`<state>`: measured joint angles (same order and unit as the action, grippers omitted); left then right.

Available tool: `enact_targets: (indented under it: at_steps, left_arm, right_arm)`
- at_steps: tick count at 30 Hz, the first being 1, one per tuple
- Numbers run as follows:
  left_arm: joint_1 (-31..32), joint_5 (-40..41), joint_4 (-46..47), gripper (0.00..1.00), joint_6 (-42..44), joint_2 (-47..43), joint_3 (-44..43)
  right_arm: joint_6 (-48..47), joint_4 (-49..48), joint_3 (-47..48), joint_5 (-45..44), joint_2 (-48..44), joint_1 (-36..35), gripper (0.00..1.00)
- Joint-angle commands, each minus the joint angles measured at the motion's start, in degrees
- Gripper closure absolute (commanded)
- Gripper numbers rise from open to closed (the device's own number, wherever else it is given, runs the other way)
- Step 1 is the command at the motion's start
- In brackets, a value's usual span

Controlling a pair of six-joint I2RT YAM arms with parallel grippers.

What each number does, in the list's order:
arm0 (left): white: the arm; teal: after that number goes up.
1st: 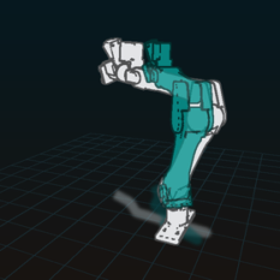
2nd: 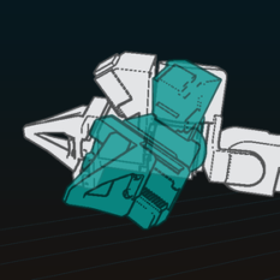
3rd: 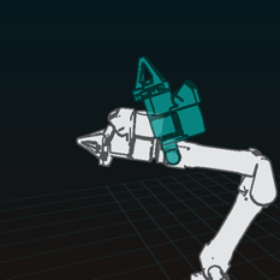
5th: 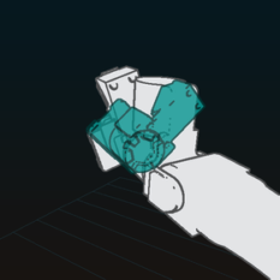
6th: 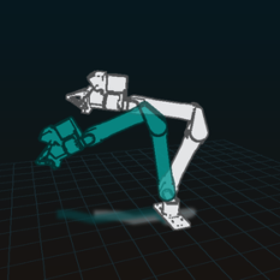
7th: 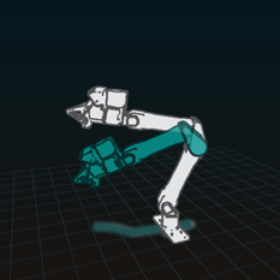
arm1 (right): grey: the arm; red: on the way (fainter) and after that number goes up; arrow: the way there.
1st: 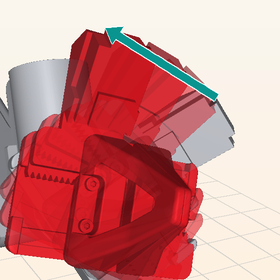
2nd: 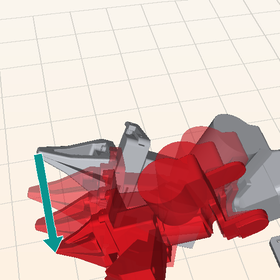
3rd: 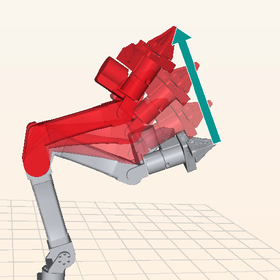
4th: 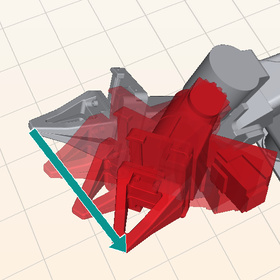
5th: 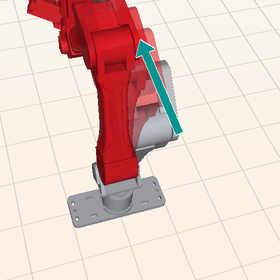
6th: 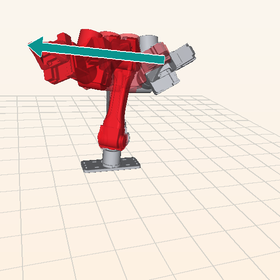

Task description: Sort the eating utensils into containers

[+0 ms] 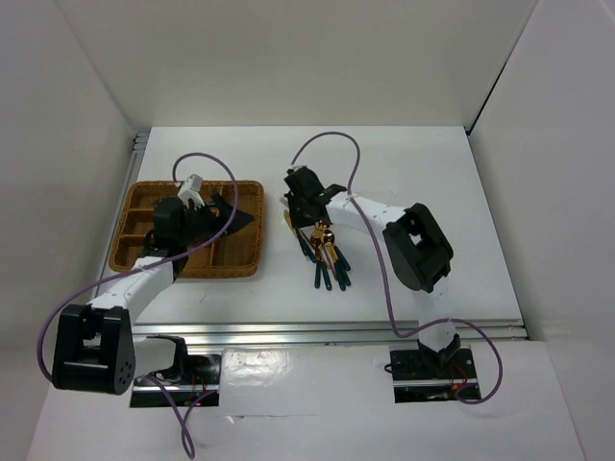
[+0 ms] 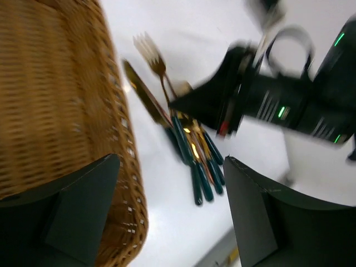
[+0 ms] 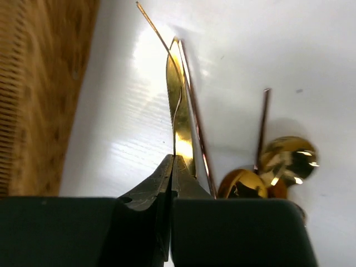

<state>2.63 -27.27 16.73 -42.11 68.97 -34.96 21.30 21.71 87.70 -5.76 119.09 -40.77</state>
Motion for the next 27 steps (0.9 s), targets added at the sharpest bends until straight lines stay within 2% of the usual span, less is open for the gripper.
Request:
enact_targets:
  at_steps: [1, 5, 9, 11, 15, 24, 27]
  left_arm:
    - [1.2, -15.1, 18.0, 0.11, -4.5, 2.8, 3.2]
    - [5.6, -15.6, 25.0, 0.14, -6.6, 5.2, 4.5]
    - [13.1, -9.6, 22.7, 0.14, -4.0, 7.8, 2.2]
    - [15.2, -9.6, 22.7, 0.15, -3.2, 10.1, 0.5]
    - [20.3, -4.2, 22.7, 0.15, -2.5, 17.0, -3.6]
    - [22.9, 0.5, 22.6, 0.21, -2.0, 24.3, -9.7]
    - [22.9, 0.5, 24.1, 0.34, -2.5, 25.8, -10.7]
  right_arm:
    - [1.6, -0.9, 0.4, 1.0, -8.4, 2.5, 1.0]
    - [3.4, -4.1, -1.4, 3.7, -11.8, 3.9, 1.0]
    - [3.9, -5.0, -2.7, 5.8, -13.5, 4.5, 1.0]
    - [4.6, -6.3, -2.7, 6.7, -14.1, 4.5, 1.0]
    - [5.4, -8.9, -5.9, 11.9, -16.9, 4.5, 1.0]
    - [7.7, -13.6, -11.5, 18.6, -21.4, 4.5, 1.0]
    - [8.9, -14.8, -12.2, 19.2, -22.8, 4.5, 1.0]
